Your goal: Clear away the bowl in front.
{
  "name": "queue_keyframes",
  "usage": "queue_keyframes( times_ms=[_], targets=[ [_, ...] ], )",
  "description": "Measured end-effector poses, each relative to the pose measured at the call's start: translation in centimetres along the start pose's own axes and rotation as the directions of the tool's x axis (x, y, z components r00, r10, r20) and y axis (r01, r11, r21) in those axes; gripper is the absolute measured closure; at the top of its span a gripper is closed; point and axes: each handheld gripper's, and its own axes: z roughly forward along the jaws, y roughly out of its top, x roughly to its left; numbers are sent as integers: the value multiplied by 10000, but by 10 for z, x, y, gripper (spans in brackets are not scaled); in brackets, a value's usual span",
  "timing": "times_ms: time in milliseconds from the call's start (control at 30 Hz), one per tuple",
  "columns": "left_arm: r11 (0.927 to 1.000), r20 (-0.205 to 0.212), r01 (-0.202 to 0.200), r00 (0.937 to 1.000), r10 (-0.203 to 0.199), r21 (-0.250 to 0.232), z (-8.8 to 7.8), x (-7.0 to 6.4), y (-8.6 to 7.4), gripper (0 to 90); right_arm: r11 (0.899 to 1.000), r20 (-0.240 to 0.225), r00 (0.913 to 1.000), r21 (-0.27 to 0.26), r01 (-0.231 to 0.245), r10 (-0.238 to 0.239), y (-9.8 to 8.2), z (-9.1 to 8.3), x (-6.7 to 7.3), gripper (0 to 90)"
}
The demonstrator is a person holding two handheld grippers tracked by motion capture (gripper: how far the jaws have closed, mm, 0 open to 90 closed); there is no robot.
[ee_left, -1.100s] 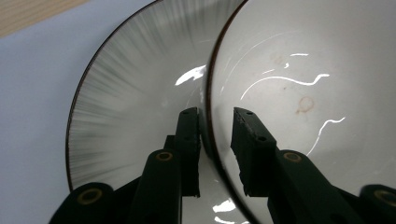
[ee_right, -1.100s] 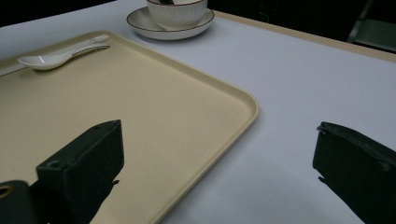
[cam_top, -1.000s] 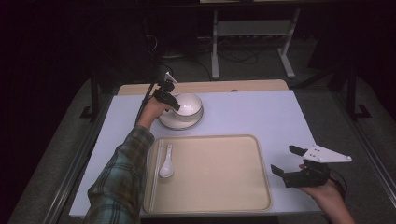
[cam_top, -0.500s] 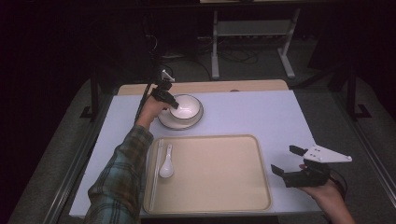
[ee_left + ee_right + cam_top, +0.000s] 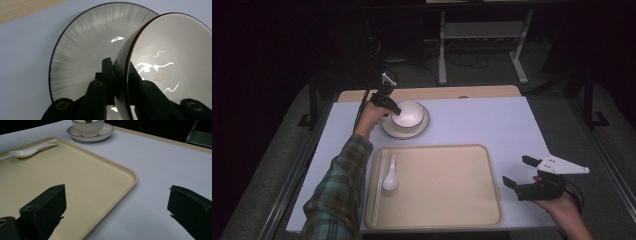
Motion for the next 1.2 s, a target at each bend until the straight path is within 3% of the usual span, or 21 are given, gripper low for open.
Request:
queue_keyframes(
  times_ms=[133, 433, 600, 700, 1200],
  targets=[
    [9998, 129, -60, 9999, 63, -193, -9, -2, 0, 825, 10000, -4, 10000, 6, 15, -15, 0, 0, 0, 16],
    [9988, 380, -479, 9981, 483, -125, -28, -13, -4, 822, 10000, -21, 10000, 17, 24, -24, 0, 0, 1, 16],
    [9972, 780, -724, 9942, 737, -189, -40, -23, -6, 821, 10000, -15, 10000, 25, 30, -30, 0, 0, 1, 16],
    [9956, 786, -926, 9925, 934, -141, -46, -29, -8, 819, 10000, -14, 10000, 17, 20, -20, 0, 0, 1, 16],
    [9916, 1289, -1293, 9832, 1291, -67, -52, -46, -34, 816, 10000, -13, 10000, 29, 78, -78, 1, 1, 2, 16]
  ],
)
